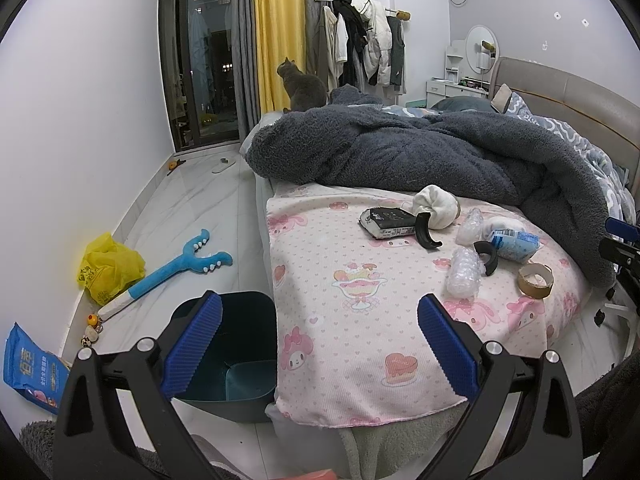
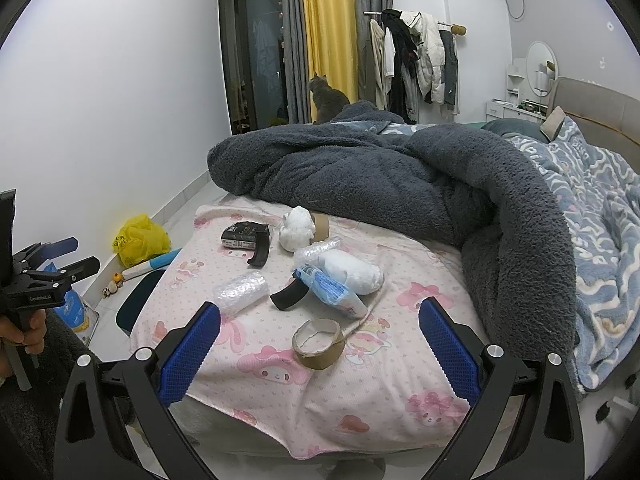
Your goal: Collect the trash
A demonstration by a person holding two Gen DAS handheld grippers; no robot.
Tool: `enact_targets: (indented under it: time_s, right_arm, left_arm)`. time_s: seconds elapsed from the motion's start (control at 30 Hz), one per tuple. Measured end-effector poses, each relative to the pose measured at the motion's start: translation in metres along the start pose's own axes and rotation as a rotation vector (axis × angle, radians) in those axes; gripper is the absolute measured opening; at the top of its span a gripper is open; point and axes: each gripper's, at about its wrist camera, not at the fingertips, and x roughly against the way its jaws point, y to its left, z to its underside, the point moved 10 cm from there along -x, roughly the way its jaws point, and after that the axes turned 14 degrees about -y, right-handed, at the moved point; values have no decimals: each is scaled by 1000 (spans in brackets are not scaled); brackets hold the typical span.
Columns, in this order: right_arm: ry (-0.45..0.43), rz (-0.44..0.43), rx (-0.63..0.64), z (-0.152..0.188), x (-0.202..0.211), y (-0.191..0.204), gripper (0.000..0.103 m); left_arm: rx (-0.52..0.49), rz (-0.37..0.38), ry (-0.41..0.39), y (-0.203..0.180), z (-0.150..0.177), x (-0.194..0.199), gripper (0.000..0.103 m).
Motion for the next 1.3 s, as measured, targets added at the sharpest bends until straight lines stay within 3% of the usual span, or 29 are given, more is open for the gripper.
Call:
enact_targets:
  time_s: [1.17, 1.3]
  right_arm:
    - [13, 10, 0, 4, -5, 0, 100]
    - [23, 18, -51, 6, -8, -7, 100]
  left_arm:
    - [-12, 5, 9, -5, 5, -2, 100]
    - [7, 20, 23, -6, 7, -5, 100]
